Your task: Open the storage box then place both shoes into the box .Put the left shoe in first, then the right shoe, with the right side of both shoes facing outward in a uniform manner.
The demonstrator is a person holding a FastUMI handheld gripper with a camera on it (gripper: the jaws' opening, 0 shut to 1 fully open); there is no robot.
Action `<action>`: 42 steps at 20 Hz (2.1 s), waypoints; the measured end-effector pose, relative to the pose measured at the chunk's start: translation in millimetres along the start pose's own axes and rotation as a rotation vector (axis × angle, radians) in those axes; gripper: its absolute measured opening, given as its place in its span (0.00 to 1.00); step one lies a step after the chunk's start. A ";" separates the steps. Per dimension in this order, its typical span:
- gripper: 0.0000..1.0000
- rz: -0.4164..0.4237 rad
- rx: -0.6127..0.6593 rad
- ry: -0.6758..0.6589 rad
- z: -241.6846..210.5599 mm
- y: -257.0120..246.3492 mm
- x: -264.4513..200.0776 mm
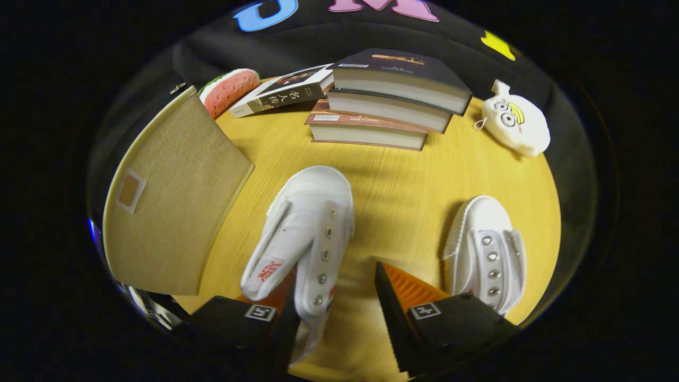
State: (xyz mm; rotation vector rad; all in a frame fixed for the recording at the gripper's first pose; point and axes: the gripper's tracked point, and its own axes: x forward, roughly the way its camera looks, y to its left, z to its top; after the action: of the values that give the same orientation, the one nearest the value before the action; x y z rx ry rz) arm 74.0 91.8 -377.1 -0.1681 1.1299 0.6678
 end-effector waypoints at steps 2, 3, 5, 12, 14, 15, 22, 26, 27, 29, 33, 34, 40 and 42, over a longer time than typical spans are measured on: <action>0.52 0.017 0.022 0.004 1.7 5.3 -0.3; 0.42 0.016 0.040 0.011 0.0 7.1 -0.3; 0.29 0.007 0.079 0.015 0.2 5.0 -1.6; 0.07 0.000 0.321 0.023 -0.1 4.4 -19.1; 0.07 -0.014 0.357 0.009 2.3 8.2 -38.2; 0.07 -0.018 0.388 0.004 4.6 10.7 -50.3; 0.07 -0.077 0.583 -0.107 45.4 35.1 -148.3; 0.07 -0.023 0.648 -0.175 80.2 90.2 -176.8; 0.07 -0.005 0.652 -0.186 88.9 107.5 -180.8; 0.07 0.036 0.652 -0.199 102.6 142.8 -184.9; 0.07 0.111 0.658 -0.173 114.2 204.8 -172.5; 0.07 0.120 0.657 -0.169 116.6 217.0 -167.2; 0.07 0.119 0.605 -0.126 118.8 273.4 -117.6; 0.06 0.122 0.591 -0.103 116.1 287.4 -104.1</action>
State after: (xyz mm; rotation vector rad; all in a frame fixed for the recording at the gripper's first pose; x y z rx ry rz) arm -26.4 330.1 -177.0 0.4370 1.1984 0.4197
